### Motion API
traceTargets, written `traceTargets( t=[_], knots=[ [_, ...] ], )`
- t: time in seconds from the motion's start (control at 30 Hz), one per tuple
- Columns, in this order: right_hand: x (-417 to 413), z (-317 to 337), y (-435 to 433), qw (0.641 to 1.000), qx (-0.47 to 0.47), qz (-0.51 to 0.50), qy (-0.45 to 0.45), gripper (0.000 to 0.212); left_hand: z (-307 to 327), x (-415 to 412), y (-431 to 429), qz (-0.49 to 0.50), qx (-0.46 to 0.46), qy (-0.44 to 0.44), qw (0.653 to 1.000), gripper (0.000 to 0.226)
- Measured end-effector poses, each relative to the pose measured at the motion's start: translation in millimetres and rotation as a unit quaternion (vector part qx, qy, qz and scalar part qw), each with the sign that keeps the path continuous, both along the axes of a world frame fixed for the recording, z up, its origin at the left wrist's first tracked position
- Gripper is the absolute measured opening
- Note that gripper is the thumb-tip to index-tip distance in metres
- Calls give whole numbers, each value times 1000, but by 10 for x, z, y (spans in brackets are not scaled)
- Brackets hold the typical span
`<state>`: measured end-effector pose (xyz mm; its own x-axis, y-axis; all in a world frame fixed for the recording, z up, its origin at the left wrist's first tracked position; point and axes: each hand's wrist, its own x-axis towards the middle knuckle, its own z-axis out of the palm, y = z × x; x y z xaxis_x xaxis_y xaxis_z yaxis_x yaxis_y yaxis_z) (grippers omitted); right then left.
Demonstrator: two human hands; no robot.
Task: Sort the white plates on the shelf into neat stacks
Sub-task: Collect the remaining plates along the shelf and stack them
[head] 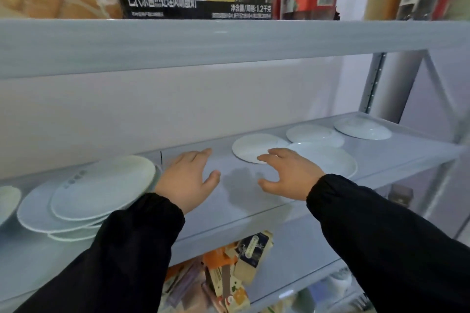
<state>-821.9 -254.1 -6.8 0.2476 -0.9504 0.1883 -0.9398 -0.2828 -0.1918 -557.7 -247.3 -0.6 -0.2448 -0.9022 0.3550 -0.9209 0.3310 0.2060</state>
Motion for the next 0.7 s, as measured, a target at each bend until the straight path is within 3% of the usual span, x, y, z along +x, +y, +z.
traceTargets(
  t=[0.23, 0.37, 0.7],
  knots=[
    [-812, -13, -10, 1000, 2, -17, -2, 69, 3, -814, -105, -28, 13, -11, 999, 63],
    [-1297, -18, -21, 1000, 8, -21, -3, 69, -7, -1326, -152, -34, 3, -22, 999, 76],
    [-2069, -90, -130, 1000, 23, 3, 0, 70, -174, -2155, -156, -15, 17, -16, 1000, 68]
  ],
)
